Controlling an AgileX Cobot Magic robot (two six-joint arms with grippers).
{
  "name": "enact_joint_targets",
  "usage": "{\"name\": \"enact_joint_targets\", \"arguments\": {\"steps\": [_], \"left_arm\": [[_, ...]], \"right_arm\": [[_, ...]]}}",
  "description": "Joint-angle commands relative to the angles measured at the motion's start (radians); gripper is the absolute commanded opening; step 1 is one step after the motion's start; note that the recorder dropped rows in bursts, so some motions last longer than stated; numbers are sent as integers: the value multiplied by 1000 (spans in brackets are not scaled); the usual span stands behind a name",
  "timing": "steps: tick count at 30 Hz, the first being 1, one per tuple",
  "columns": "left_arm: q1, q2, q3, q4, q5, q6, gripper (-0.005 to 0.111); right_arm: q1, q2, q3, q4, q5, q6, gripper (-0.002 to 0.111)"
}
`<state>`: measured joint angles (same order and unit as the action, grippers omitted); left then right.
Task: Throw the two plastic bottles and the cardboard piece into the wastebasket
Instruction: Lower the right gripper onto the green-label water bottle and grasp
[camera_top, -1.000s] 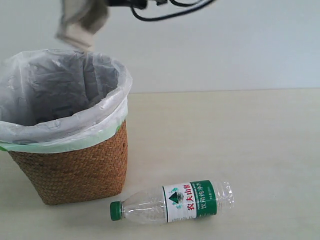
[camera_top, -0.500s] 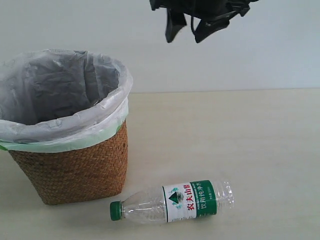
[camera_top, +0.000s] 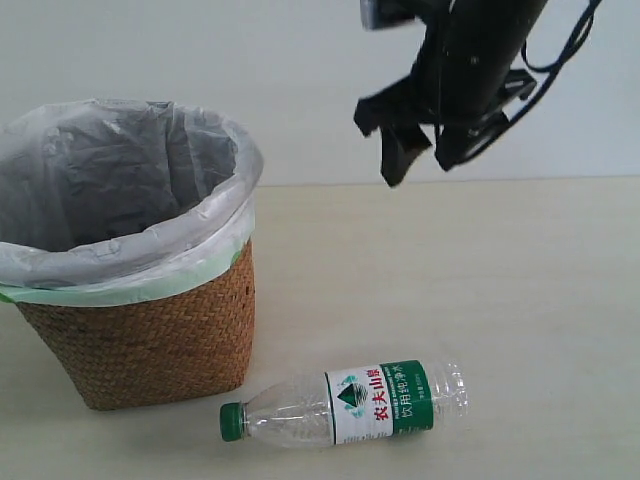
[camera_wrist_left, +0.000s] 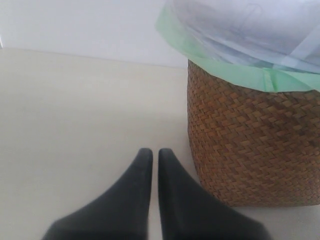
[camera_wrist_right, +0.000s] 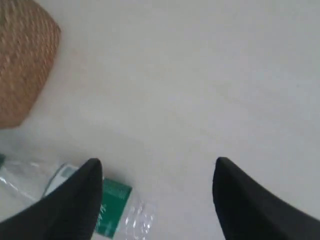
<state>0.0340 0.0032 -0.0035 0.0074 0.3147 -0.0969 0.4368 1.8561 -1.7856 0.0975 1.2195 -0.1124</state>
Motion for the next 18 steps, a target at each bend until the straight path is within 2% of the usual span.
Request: {"name": "enact_joint_targets", "arguments": {"steps": [1, 7, 18], "left_arm": [[-4, -3, 4, 2, 0, -3, 4], [-4, -3, 4, 2, 0, -3, 4], [-4, -3, 4, 2, 0, -3, 4]], "right_arm": [[-8, -22, 148, 22, 2, -107, 57], [37, -22, 244, 40, 2, -216, 57], [262, -5, 312, -55, 2, -376, 57]]}}
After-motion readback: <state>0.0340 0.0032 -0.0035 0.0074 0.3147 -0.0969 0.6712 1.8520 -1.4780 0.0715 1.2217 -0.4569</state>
